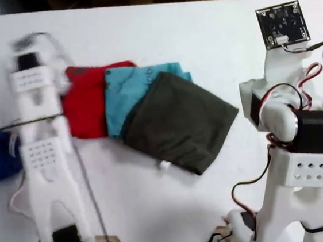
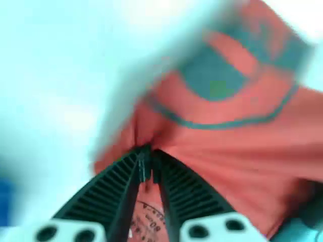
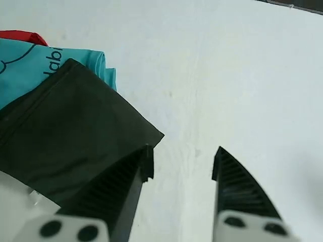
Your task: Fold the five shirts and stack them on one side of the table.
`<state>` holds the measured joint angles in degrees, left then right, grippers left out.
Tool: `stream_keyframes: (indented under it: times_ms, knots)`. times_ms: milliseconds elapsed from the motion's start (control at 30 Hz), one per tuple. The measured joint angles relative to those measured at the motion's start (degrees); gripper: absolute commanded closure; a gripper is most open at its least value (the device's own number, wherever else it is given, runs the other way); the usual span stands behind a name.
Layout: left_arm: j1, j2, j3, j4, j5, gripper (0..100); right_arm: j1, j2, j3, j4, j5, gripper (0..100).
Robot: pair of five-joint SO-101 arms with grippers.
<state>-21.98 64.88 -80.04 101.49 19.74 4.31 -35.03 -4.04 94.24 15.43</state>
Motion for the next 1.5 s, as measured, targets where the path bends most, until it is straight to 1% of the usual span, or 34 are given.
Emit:
stream_keyframes:
  times_ms: [67,233,367,400,467,533,633,800,833,900,967,1100,1167,1233,1333,1400,1433,1500]
  knots:
    - [-5.1,-5.3,0.0,0.0,-2.8,97,0.0,0.0,0.9,-0.2,0.0,80.0]
    - [-20.7,-20.0,0.0,-0.4,-10.7,97,0.2,0.0,4.9,-0.9,0.0,80.0]
    - [-33.1,-29.2,-0.1,-3.9,-14.4,97,-0.1,0.0,6.5,-1.7,0.0,80.0]
    - [-35.3,-30.4,-0.1,-4.0,-15.0,97,0.1,0.0,6.7,-1.7,0.0,80.0]
    - [-36.1,-31.6,-0.1,-3.3,-16.4,94,0.2,0.0,6.7,-2.3,0.0,80.0]
    - [-33.1,-31.6,0.4,-0.8,-18.3,87,0.0,0.0,6.7,-2.8,0.0,80.0]
    - [-24.7,-31.7,5.5,0.0,-19.5,77,0.2,0.0,6.7,-2.8,0.0,80.0]
    - [-9.0,-31.7,20.2,-0.1,-18.8,76,-0.1,0.0,6.7,-2.9,0.0,80.0]
    - [-6.7,-31.7,23.7,-0.5,-18.6,76,0.1,0.0,6.7,-2.9,0.0,80.0]
    - [-3.2,-31.7,31.2,-4.0,-18.4,76,0.7,0.0,6.7,-2.9,0.0,80.0]
    - [-1.2,-31.7,38.9,-8.8,-16.5,76,1.6,0.0,6.7,-2.9,0.0,80.0]
    - [-0.7,-31.7,52.4,-19.4,-13.2,75,4.0,0.0,6.7,-2.9,0.0,80.0]
    - [0.5,-31.7,57.2,-22.6,-12.6,75,4.9,0.0,6.7,-2.9,0.0,80.0]
    - [3.3,-31.7,60.1,-23.9,-12.7,75,5.3,0.0,6.7,-3.2,0.0,80.0]
    - [7.4,-29.1,60.6,-25.3,-12.5,76,5.3,0.0,6.7,-3.3,0.0,80.0]
    - [7.9,-25.7,59.1,-25.8,-12.1,77,5.3,0.0,6.7,-3.3,0.0,80.0]
    - [7.9,-23.8,57.2,-25.1,-11.3,80,5.3,0.0,6.7,-3.3,0.0,80.0]
    - [7.9,-19.4,51.2,-21.0,-8.9,89,5.3,0.0,6.7,-3.3,0.0,80.0]
